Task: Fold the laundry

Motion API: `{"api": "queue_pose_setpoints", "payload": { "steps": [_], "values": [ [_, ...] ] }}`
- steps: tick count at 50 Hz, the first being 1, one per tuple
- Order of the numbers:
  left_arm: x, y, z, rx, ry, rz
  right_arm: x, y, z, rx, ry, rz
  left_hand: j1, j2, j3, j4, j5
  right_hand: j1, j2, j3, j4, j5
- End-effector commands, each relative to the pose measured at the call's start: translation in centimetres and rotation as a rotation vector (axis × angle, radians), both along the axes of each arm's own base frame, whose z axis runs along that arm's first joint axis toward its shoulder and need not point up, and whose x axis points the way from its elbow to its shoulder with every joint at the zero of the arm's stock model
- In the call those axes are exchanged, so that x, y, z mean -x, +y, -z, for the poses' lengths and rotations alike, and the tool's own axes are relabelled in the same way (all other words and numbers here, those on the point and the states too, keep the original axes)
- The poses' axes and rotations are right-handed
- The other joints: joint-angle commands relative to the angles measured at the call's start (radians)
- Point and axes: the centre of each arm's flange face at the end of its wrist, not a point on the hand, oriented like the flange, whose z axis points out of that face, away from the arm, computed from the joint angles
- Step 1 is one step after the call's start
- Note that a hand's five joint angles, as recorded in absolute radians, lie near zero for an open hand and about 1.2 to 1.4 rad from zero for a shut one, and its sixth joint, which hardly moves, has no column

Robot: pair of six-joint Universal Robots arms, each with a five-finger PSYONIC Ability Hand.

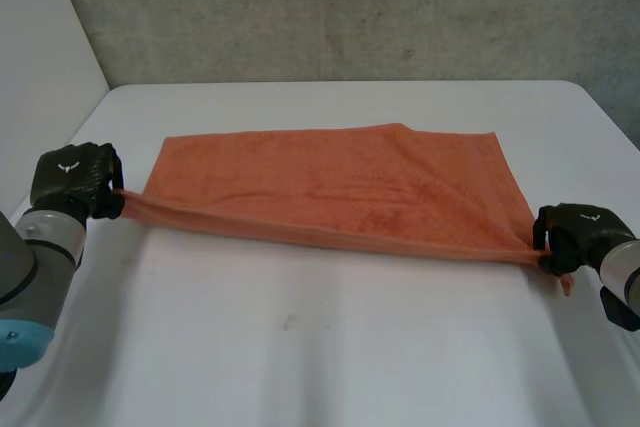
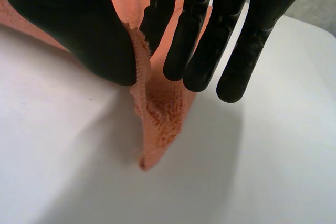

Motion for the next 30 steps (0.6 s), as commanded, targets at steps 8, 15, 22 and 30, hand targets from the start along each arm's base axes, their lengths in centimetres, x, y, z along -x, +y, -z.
{"api": "queue_pose_setpoints", "payload": {
  "steps": [8, 15, 22, 30],
  "values": [
    [-1.2, 4.1, -9.0, 0.098, 0.003, -0.025, -0.1, 3.6, -14.1, 0.329, 0.190, -0.110, 0.249, 0.194, 0.201, 0.201, 0.260, 0.428, 0.215, 0.210, 0.202, 0.240],
    [-1.0, 7.4, -12.2, 0.071, 0.003, 0.048, 0.5, 6.2, -16.9, 0.288, 0.392, -0.181, 0.249, 0.194, 0.201, 0.201, 0.260, 0.428, 0.215, 0.210, 0.202, 0.240],
    [-1.1, 7.5, -10.1, -0.028, -0.024, 0.059, 0.6, 5.3, -14.8, 0.199, 0.461, -0.235, 0.249, 0.194, 0.201, 0.201, 0.260, 0.428, 0.215, 0.210, 0.202, 0.240],
    [-1.0, 4.3, -5.3, -0.160, -0.044, 0.060, 0.6, 1.6, -9.7, 0.111, 0.434, -0.259, 0.249, 0.194, 0.201, 0.201, 0.260, 0.428, 0.215, 0.210, 0.202, 0.240]
  ]
}}
